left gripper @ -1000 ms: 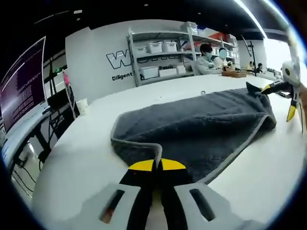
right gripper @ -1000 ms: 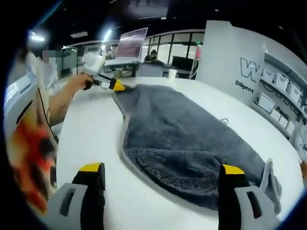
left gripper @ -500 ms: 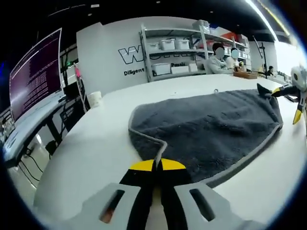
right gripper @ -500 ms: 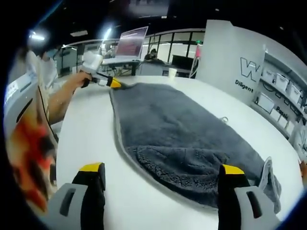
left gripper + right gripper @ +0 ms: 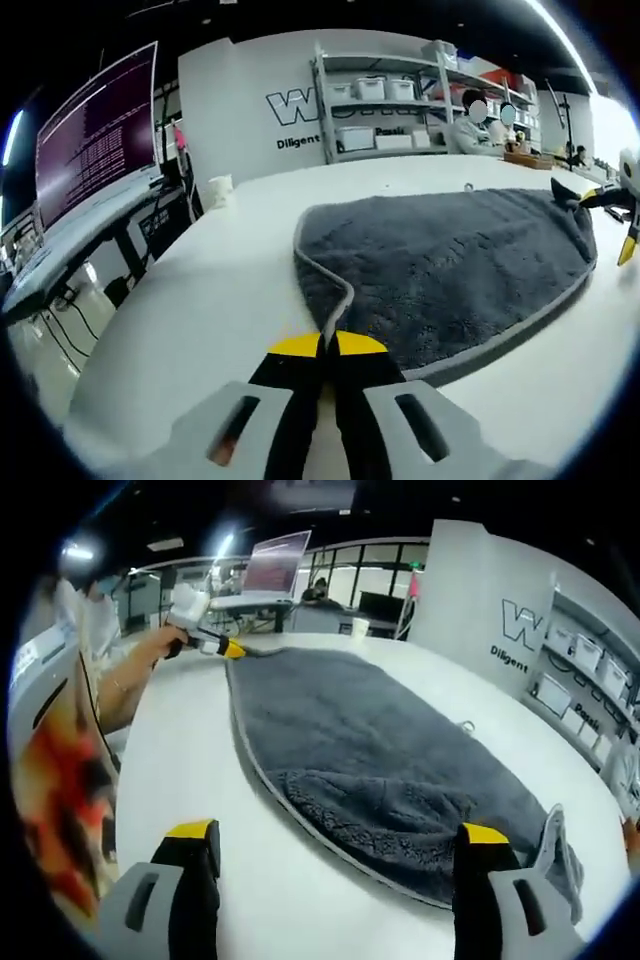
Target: Open the folded towel by lifting each exposed corner and separating the folded layers until the towel lies flat within the target outline without major curled edges
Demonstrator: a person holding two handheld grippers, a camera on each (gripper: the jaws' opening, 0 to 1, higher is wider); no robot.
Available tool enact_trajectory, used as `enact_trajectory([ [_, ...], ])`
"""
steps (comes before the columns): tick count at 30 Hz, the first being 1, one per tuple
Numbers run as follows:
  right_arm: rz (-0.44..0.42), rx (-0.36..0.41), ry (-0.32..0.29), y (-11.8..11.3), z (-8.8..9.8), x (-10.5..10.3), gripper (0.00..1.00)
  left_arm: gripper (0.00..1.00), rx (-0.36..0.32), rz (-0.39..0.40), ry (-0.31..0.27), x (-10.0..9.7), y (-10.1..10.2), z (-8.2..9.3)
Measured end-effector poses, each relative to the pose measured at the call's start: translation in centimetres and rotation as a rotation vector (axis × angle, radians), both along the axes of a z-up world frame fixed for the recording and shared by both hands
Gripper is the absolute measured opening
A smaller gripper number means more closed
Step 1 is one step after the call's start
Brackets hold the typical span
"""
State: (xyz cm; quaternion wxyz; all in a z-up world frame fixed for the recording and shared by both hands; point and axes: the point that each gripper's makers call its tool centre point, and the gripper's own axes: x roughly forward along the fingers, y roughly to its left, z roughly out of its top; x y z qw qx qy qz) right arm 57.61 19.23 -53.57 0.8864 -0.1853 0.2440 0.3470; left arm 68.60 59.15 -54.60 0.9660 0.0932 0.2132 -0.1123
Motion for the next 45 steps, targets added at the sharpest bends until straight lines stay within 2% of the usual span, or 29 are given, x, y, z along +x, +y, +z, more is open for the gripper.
enact_trajectory([
  [4, 0.0, -0.002, 0.0, -0.1, 0.0, 0.0, 0.97, 0.07, -0.025, 0.026, -0.011, 0.0, 0.2, 0.1],
  [15, -0.002, -0.006, -0.001, -0.3, -0.1, -0.4, 0.96, 0.19, 0.004, 0.146, -0.009, -0.4, 3.5, -0.6],
  [20, -0.002, -0.007, 0.001, -0.2, -0.2, -0.5, 0.96, 0.23, 0.004, 0.16, -0.017, -0.4, 3.7, -0.4],
  [22, -0.005, -0.002, -0.002, -0.2, -0.1, -0.4, 0.96, 0.26, -0.007, 0.157, -0.049, -0.4, 3.4, 0.5],
  [25, -0.013, 0.0, -0.005, -0.4, 0.1, -0.4, 0.96, 0.33, -0.038, 0.1, -0.151, -0.2, 2.0, 3.2],
  [27, -0.019, -0.002, -0.003, -0.6, 0.1, -0.4, 0.96, 0.39, -0.091, 0.019, -0.167, -0.4, -0.1, 4.4],
  [28, -0.021, -0.002, -0.003, -0.7, 0.1, -0.4, 0.96, 0.44, -0.117, -0.004, -0.165, -0.5, -0.7, 4.6],
  [29, -0.024, -0.002, -0.002, -0.7, 0.2, -0.4, 0.96, 0.52, -0.166, -0.049, -0.16, -0.6, -2.0, 4.9],
  [30, -0.026, -0.001, -0.002, -0.8, 0.2, -0.4, 0.95, 0.59, -0.179, -0.059, -0.158, -0.6, -2.2, 5.0],
  [32, -0.03, 0.002, -0.002, -0.8, 0.2, -0.4, 0.95, 0.73, -0.253, -0.124, -0.136, -0.8, -4.1, 5.2],
  [33, -0.034, 0.003, -0.001, -0.9, 0.2, -0.4, 0.95, 0.77, -0.273, -0.153, -0.124, -0.9, -4.8, 5.1],
  [35, -0.041, 0.004, -0.001, -1.1, 0.3, -0.4, 0.94, 0.82, -0.296, -0.212, -0.116, -1.0, -5.9, 5.1],
  [37, -0.06, 0.01, 0.002, -1.5, 0.5, -0.4, 0.95, 0.82, -0.323, -0.26, -0.124, -1.1, -6.9, 5.4],
  [41, -0.106, 0.02, 0.003, -2.6, 1.0, -0.3, 0.93, 0.93, -0.425, -0.307, -0.13, -1.2, -7.9, 5.9],
  [43, -0.124, 0.031, -0.001, -3.0, 1.2, -0.2, 0.92, 0.98, -0.428, -0.319, -0.131, -1.2, -8.0, 5.9],
  [45, -0.149, 0.046, -0.003, -3.5, 1.5, 0.0, 0.89, 0.99, -0.383, -0.355, -0.115, -1.4, -8.4, 5.3],
])
